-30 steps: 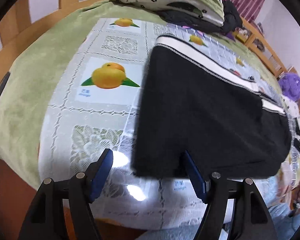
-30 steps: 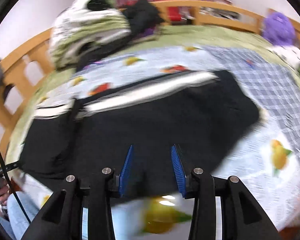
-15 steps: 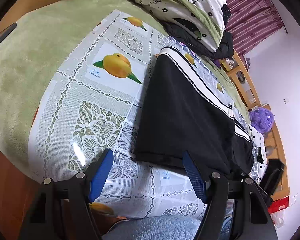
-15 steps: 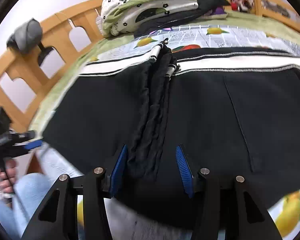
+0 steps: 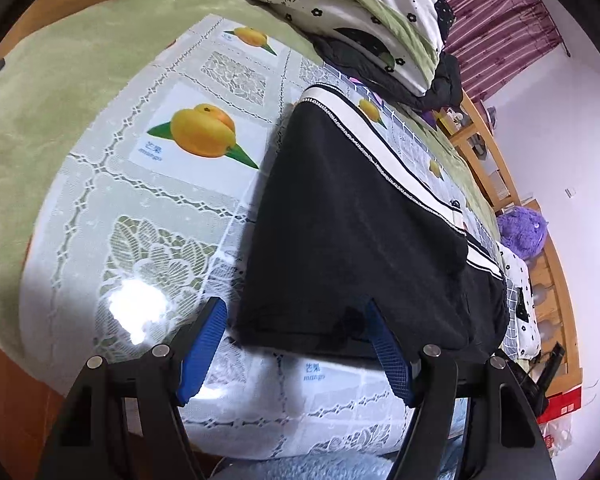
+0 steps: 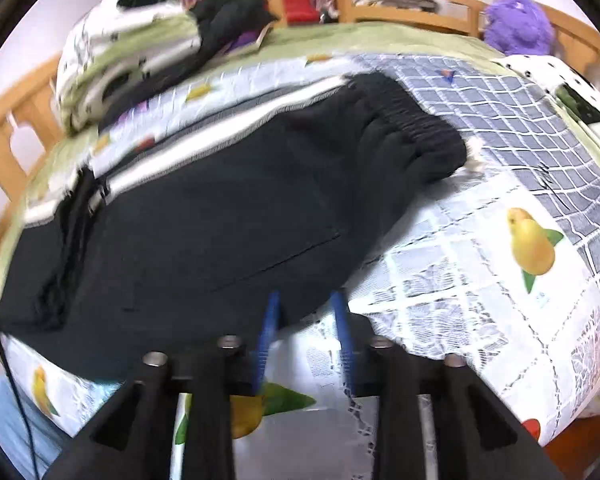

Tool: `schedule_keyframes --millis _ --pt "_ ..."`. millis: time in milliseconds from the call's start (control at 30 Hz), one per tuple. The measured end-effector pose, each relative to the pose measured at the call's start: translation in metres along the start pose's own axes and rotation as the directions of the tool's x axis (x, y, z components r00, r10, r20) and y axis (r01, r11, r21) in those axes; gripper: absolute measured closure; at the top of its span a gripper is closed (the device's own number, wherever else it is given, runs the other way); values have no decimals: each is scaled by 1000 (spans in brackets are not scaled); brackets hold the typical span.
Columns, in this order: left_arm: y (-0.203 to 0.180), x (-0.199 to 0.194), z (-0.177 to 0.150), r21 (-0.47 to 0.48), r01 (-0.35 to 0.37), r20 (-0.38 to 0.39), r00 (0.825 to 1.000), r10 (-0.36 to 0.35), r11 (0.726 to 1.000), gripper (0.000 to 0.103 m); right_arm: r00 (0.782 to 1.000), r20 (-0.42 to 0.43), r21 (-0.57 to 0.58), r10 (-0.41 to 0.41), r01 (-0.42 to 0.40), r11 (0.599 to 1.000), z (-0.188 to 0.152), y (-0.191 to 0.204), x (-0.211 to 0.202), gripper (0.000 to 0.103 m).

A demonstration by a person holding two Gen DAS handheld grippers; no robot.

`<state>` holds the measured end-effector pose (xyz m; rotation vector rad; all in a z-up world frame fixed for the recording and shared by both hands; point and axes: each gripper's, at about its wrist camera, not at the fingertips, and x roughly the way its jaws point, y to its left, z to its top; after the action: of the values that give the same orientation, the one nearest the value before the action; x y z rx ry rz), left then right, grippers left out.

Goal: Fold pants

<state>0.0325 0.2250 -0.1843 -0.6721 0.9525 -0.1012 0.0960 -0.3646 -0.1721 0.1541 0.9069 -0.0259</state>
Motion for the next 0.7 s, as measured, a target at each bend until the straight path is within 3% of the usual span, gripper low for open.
schedule_keyframes --millis 200,233,267,300,367,467,533,600,700 --pt "-6 14 9 -22 -9 -5 1000 9 1000 37 998 -4 -55 63 -63 996 -8 24 -7 68" --pt "-9 16 12 -16 -37 -5 999 36 999 41 998 -1 -75 69 -69 995 -7 30 -8 68" --pt "-13 17 14 -2 -90 -4 996 90 996 58 998 9 -102 70 -69 992 -6 36 -10 68" --pt "-19 17 16 15 -139 5 990 139 990 68 998 22 -142 67 -63 988 -3 46 -12 68" --pt "-40 5 18 69 -173 67 983 168 983 78 997 61 -202 51 -38 979 7 60 -15 68" --pt "-99 -15 17 218 -261 186 957 223 940 79 990 127 -243 62 -30 970 20 66 -21 68" --pt "-146 -20 15 311 -273 230 951 207 911 81 984 155 -228 90 -53 972 26 63 -22 68" --pt "-185 -19 13 378 -240 231 960 160 894 84 982 123 -213 142 -113 970 33 56 -17 68" --pt "-243 -4 1 457 -106 155 987 38 883 85 981 102 -142 163 -148 979 32 37 -10 68"
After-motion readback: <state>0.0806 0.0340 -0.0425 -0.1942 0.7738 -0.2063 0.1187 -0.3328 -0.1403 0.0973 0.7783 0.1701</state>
